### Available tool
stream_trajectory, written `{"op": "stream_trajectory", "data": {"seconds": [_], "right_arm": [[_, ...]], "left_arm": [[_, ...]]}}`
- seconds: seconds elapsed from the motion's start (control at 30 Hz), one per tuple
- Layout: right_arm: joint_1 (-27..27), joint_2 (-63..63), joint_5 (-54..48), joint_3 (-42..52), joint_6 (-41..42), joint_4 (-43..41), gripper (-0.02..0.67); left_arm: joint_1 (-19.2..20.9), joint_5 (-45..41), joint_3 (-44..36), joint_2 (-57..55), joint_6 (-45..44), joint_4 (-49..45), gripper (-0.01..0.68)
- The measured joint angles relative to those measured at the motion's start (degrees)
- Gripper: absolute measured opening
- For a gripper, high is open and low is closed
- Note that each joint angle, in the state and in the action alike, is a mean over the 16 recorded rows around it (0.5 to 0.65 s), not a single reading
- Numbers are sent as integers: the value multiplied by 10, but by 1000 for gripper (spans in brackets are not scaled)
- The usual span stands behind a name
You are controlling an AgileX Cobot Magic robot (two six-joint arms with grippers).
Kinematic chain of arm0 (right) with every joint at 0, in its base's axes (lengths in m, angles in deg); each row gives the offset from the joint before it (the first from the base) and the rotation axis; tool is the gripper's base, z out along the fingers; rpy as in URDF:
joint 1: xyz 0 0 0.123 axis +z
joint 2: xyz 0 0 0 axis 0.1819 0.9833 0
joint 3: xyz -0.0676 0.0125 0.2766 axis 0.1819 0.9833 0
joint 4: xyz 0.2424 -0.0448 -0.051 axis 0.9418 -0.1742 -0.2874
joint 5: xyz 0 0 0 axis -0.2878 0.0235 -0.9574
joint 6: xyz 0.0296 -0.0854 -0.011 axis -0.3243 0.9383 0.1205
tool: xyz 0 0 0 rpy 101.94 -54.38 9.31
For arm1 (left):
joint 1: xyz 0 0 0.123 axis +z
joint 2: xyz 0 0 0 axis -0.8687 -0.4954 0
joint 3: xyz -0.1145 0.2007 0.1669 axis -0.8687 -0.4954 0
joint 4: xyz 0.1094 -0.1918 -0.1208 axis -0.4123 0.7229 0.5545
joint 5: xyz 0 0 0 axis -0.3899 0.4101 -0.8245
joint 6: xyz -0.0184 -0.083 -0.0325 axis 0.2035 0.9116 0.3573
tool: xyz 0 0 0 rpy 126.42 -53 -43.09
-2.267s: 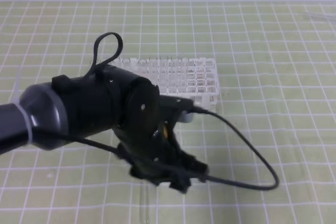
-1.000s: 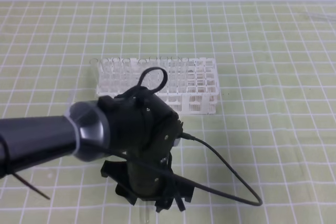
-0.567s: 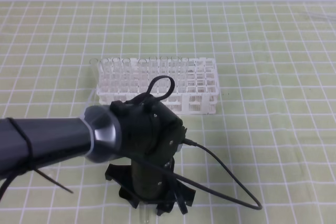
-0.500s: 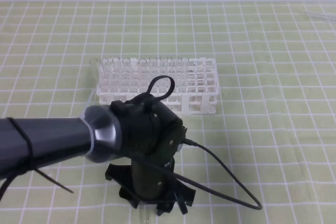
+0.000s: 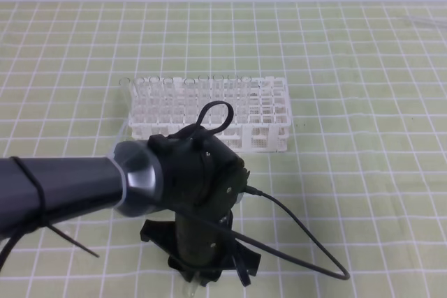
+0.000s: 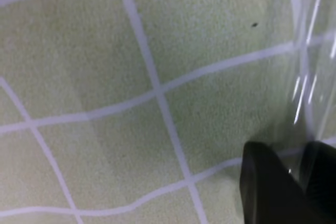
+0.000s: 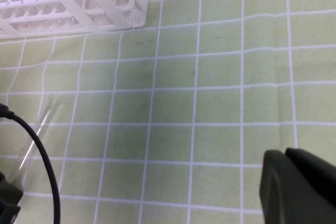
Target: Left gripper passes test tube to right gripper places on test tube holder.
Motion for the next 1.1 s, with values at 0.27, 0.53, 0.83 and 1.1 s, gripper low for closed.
{"op": "stream_trajectory", "data": {"seconds": [0.27,0.53,0.83,1.1], "right_arm": [[0,0,-1,0,6,1,-18],[0,0,-4,0,12,5,-18],[0,1,-22,-7,27,30,-18],[1,17,-53,-45,62,81,-17]], "left_arm": [[0,-2,1,9,-4,-4,68],[0,10,1,65,-15,-8,84],[0,67,-9,213,-31,-31,78],[0,176,-102,384,-35,-57,66]]}}
